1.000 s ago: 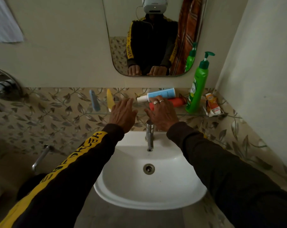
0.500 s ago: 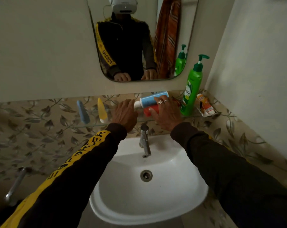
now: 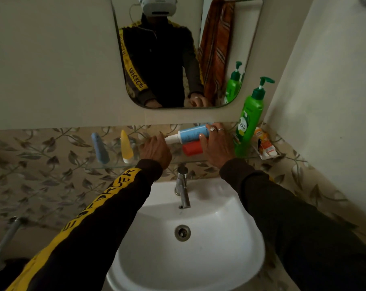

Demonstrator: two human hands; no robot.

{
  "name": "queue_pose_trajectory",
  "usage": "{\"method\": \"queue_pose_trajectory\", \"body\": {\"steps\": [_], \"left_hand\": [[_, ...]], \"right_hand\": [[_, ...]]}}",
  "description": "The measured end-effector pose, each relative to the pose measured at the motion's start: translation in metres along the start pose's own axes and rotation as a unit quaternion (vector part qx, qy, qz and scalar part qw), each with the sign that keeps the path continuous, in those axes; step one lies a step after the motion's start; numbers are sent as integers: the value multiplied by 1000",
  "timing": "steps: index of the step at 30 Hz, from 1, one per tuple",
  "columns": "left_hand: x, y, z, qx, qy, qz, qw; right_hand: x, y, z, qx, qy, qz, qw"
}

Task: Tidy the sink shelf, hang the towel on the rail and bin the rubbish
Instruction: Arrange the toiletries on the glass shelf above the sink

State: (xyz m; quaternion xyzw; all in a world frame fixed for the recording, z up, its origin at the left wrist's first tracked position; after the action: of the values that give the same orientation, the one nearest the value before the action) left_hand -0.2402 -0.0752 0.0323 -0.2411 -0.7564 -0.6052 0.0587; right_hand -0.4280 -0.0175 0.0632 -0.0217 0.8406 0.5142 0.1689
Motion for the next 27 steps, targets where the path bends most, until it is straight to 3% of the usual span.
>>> {"method": "queue_pose_trajectory", "body": {"steps": [8, 27], "left_hand": [[-3, -12, -5, -55, 67, 80, 993], [-6, -19, -24, -42, 118, 163, 979]], "right_hand": [[9, -12, -21, -9, -65, -92, 994], [19, -20, -31, -6, -103, -150, 983]]}}
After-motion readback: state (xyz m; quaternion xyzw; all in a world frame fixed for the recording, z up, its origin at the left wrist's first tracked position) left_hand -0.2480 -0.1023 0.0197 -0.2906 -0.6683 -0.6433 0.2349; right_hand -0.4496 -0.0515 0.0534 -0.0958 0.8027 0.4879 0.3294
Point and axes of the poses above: each hand's wrist, its own z-axis away from the middle knuckle, its own y-axis out of the back of the hand, x = y × z, the point moved 5 cm from there along -z, towards the middle knuckle, and after that the axes turned 3 degrees about z, right-handed, at the moved point
